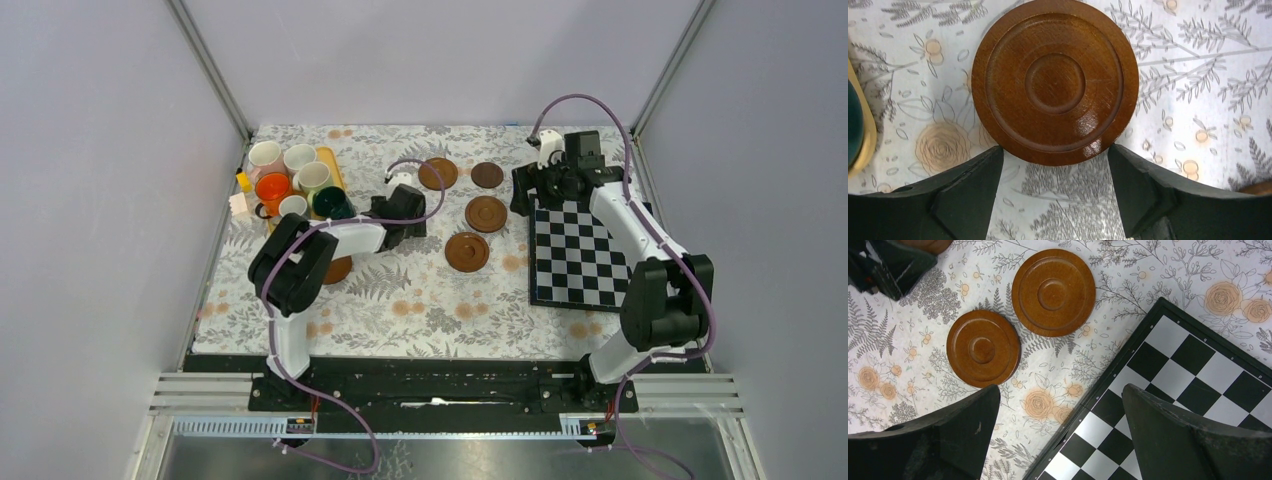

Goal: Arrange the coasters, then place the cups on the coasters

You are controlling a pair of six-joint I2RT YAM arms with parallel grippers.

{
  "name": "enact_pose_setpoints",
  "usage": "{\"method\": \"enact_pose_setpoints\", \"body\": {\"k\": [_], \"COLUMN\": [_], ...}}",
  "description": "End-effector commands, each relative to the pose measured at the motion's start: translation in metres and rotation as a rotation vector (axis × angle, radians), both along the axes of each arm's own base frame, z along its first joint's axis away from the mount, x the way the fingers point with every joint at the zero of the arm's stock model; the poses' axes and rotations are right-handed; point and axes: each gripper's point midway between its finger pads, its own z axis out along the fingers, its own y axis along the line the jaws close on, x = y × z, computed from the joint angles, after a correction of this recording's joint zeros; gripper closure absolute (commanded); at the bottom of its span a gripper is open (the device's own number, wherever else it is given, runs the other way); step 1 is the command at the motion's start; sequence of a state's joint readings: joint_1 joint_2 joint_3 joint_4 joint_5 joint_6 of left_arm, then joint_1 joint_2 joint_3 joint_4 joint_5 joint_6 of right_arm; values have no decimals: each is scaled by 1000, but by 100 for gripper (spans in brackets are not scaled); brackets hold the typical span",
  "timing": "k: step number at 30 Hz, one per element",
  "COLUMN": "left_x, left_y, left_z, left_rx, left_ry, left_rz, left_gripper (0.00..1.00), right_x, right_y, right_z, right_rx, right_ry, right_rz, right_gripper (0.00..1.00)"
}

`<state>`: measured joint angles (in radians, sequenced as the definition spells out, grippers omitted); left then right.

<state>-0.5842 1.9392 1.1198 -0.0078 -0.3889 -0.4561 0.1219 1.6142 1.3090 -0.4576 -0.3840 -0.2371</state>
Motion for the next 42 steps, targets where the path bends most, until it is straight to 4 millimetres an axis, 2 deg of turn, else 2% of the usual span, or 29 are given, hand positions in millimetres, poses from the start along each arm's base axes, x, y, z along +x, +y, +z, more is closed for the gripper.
{"method": "enact_pose_setpoints", "body": {"k": [1, 5, 12, 23, 28, 34, 42], "left_x": [-7, 10, 34, 41, 47, 64, 66], "left_y": [24, 27, 34, 29, 31, 38, 50], "left_z": [-47, -47, -47, -63, -64, -60, -66], "left_rx": [40, 11, -17, -57, -47, -38, -32], "left_ry": [126, 116, 108, 213, 228, 228, 239], "left_rz": [34, 18, 10, -52, -51, 3, 54], "left_gripper": [22, 25, 23, 23, 28, 25, 23], "right_x": [0, -1, 0, 0, 0, -1, -2], "right_y": [0, -1, -1, 1, 2, 1, 2], "right_z": [19, 18, 16, 17, 16, 15, 15], "right_rx": [17, 15, 14, 27, 28, 26, 33], "right_ry": [-74, -78, -77, -73, -72, -71, -68], "right_rz": [1, -2, 2, 9, 10, 12, 15], "right_gripper": [1, 0, 0, 0, 0, 0, 0]}}
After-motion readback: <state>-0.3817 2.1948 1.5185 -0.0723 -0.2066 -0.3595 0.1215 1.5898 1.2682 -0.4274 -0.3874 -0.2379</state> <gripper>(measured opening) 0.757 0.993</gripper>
